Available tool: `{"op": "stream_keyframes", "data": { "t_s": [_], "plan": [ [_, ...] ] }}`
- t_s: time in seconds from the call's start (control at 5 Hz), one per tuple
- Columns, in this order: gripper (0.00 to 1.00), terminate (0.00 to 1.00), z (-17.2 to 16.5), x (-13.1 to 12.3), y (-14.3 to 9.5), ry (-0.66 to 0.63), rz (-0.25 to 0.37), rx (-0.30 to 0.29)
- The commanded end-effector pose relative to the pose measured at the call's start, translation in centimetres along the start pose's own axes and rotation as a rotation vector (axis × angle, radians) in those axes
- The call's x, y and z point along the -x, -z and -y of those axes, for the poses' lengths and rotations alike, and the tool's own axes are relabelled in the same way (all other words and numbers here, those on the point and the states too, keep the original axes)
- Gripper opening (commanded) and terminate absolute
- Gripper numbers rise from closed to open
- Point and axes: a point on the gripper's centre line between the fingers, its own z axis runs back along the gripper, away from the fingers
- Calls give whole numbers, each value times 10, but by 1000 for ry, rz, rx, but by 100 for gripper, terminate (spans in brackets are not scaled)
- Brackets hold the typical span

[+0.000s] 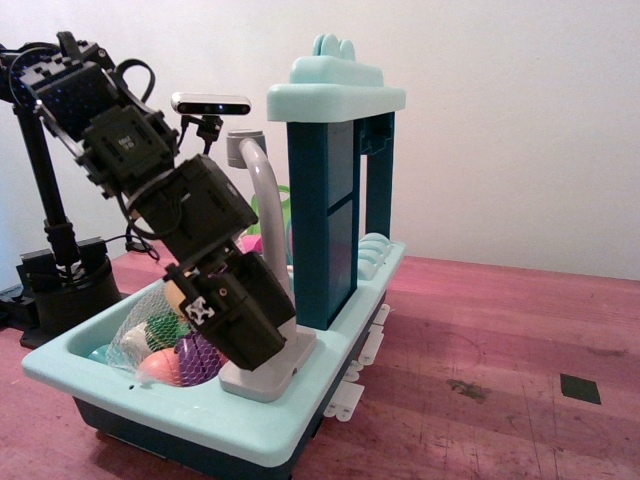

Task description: Turn lever vertical to front

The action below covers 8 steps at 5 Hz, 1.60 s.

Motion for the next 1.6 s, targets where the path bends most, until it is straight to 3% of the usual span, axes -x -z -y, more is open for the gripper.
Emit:
{"op": "stream_keyframes", "data": {
  "t_s": [0.0, 1.4],
  "plan": [
    [100, 0, -6, -23, -31, -41, 74, 51],
    [100, 0, -35, 1, -38, -77, 80, 61]
  ]
}}
